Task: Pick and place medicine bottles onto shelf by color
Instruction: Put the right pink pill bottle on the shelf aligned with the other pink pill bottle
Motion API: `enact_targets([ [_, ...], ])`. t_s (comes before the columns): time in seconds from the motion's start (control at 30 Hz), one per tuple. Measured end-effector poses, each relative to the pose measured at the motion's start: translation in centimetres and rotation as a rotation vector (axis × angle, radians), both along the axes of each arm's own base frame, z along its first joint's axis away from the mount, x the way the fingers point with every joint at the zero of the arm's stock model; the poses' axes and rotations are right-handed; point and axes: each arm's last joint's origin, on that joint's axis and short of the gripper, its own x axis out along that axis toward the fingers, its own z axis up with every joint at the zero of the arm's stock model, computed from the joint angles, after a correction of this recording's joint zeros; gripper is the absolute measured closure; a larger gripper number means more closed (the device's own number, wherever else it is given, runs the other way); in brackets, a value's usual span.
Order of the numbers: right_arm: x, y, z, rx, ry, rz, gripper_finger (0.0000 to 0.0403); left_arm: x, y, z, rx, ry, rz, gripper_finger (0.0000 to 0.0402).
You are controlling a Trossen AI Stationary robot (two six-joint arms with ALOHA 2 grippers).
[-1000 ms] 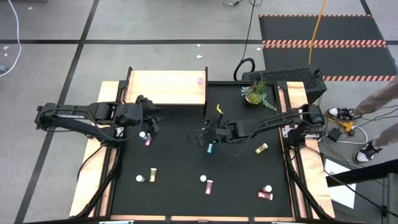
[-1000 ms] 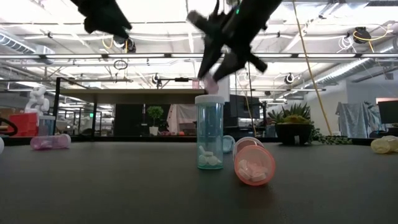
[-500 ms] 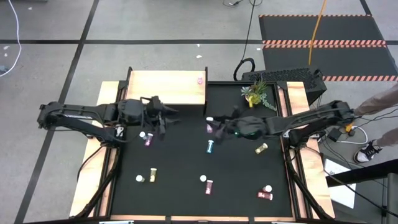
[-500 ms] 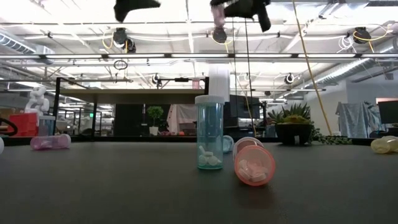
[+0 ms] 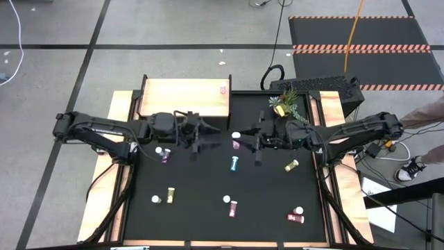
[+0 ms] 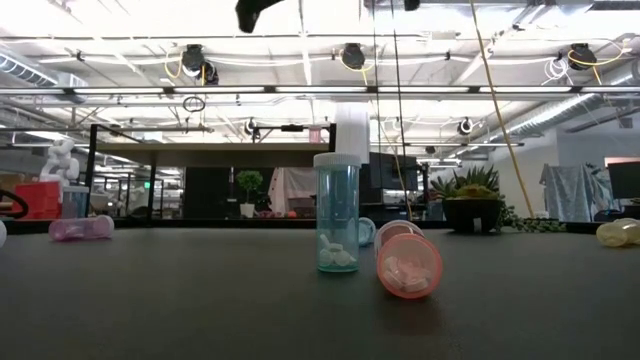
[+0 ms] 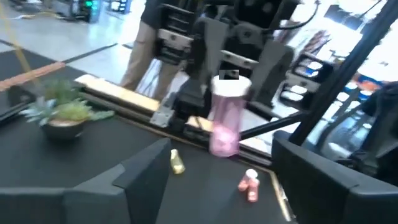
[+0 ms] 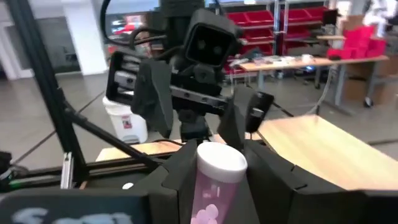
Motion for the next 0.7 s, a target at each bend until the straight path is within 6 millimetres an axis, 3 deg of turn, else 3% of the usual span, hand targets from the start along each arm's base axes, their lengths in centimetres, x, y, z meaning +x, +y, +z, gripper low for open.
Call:
enact_targets([
  [0.17,0.1,-0.1,1.0,-0.054,-0.036,0.069,0.0287,1.4,-0.2,0.2,-0.012,-0.010,-0.072,0.0104],
  [0.43,0.1,-0.2,1.2,-0.073,-0.046,0.095,0.0287,3.6,-0.2,0.1,-0.006,-0.023,-0.104,0.0120],
  [0.7,0.2,-0.2,1.2,-0.081,-0.052,0.116,0.0287,4.2,-0.2,0.5,-0.006,-0.051,-0.128,0.0128],
])
